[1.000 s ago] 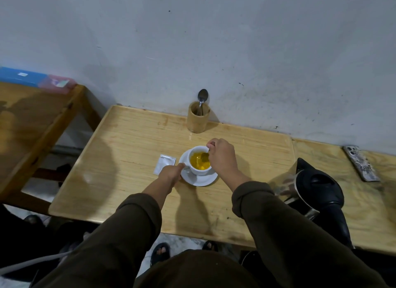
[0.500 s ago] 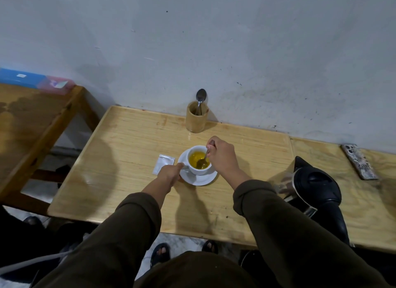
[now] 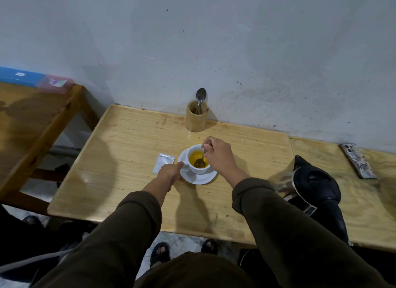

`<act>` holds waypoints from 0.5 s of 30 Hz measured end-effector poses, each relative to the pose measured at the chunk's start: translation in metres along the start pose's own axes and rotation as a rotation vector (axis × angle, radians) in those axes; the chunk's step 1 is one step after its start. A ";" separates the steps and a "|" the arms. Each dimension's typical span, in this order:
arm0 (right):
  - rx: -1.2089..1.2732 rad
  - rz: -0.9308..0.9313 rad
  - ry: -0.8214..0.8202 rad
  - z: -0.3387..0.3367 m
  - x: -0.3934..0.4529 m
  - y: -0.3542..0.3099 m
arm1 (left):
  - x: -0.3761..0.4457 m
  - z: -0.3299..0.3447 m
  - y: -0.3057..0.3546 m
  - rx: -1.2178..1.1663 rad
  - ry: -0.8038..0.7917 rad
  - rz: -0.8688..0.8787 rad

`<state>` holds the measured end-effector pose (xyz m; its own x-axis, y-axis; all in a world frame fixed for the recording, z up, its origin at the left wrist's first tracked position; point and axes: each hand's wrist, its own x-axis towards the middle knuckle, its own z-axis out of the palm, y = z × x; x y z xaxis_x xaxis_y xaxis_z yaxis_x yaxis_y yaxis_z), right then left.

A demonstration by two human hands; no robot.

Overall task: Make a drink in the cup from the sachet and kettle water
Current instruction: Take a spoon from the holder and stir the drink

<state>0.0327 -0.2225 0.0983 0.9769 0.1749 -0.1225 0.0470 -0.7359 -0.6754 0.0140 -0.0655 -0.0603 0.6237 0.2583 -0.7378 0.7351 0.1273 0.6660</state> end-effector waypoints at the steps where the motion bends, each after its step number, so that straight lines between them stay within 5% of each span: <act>1: -0.043 -0.002 0.013 -0.001 0.001 0.001 | -0.009 0.001 0.004 0.001 0.004 -0.001; 15: 0.059 0.012 -0.066 0.000 0.004 -0.001 | -0.023 0.002 0.012 0.000 0.005 -0.004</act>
<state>0.0360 -0.2207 0.0985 0.9615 0.2106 -0.1767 0.0215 -0.6984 -0.7154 0.0088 -0.0715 -0.0353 0.6191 0.2623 -0.7402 0.7378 0.1286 0.6626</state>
